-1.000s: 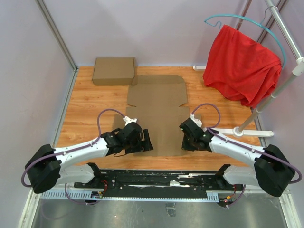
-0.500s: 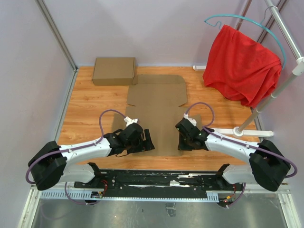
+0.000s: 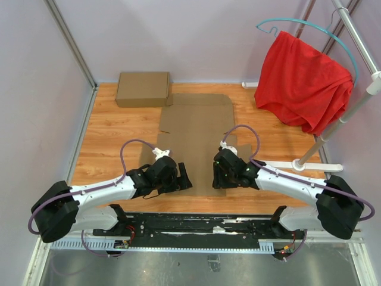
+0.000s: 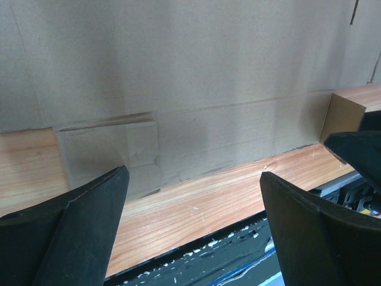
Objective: Fold the paper box
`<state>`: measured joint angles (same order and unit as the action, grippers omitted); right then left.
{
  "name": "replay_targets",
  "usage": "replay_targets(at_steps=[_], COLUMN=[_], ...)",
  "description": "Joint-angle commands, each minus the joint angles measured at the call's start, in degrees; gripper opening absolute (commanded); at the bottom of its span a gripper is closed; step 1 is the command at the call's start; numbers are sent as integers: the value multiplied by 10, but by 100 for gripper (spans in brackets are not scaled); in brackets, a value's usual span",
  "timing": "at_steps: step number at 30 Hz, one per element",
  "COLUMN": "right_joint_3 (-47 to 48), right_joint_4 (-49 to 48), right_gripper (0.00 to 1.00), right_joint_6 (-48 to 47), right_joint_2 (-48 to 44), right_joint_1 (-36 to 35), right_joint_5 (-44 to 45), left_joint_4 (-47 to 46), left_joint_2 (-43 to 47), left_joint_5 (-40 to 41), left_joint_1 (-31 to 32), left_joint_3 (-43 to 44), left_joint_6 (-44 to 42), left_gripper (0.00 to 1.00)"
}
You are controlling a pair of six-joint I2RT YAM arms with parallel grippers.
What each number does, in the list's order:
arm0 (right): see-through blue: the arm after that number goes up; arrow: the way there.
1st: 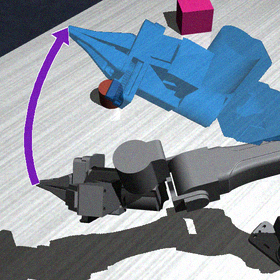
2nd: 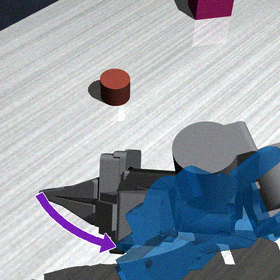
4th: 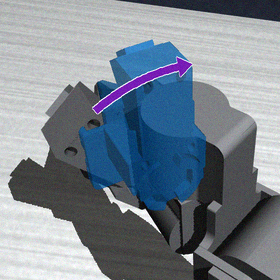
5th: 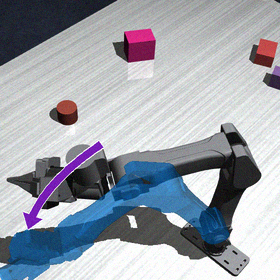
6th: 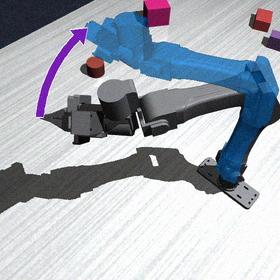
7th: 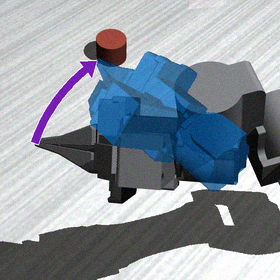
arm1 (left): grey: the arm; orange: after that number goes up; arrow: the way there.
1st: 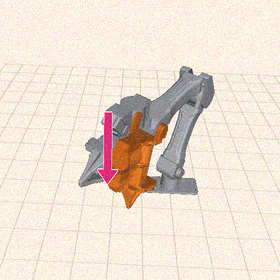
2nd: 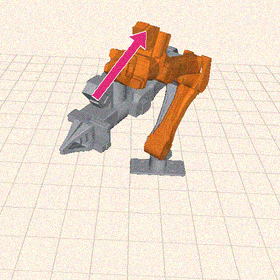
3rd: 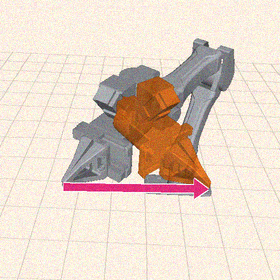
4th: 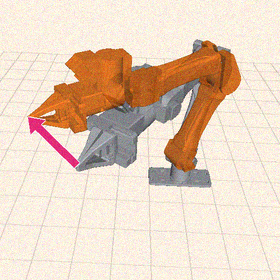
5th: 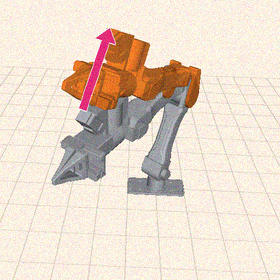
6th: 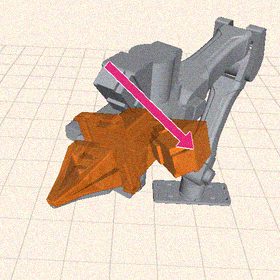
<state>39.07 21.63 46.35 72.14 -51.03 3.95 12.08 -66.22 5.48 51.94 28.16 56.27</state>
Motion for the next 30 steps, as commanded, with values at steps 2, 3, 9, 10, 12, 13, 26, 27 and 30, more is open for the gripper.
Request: replay_targets(at_steps=[2, 3, 9, 10, 12, 13, 26, 27, 30], right_joint_3=[26, 26, 19, 18, 21, 23, 59, 61, 65], right_joint_4=[-6, -8, -40, -45, -45, -42, 123, 137, 185], right_gripper=[46, 46, 45, 45, 45, 45, 54, 57, 60], right_joint_6=[-11, -10, -6, -6, -8, -9, -15, -13, -7], right_joint_2=[33, 40, 99, 109, 124, 126, -89, -109, -159], right_joint_1=[-20, -20, -20, -20, -20, -20, -23, -22, -22], right_joint_5=[-2, -3, -27, -31, -37, -37, 71, 82, 125], left_joint_4=[-20, -23, -41, -44, -46, -43, 107, 110, 101], left_joint_2=[-1, -3, -8, -10, -12, -12, 114, 117, 105], left_joint_5=[3, 2, -2, -2, -4, -4, 117, 135, 186], left_joint_1=[6, 6, 6, 6, 6, 6, 5, 5, 1], left_joint_3=[-11, -14, -28, -29, -30, -29, 100, 114, 161], left_joint_6=[6, 7, 12, 12, 12, 12, -39, -57, -114], left_gripper=[99, 99, 99, 99, 99, 99, 99, 99, 99])
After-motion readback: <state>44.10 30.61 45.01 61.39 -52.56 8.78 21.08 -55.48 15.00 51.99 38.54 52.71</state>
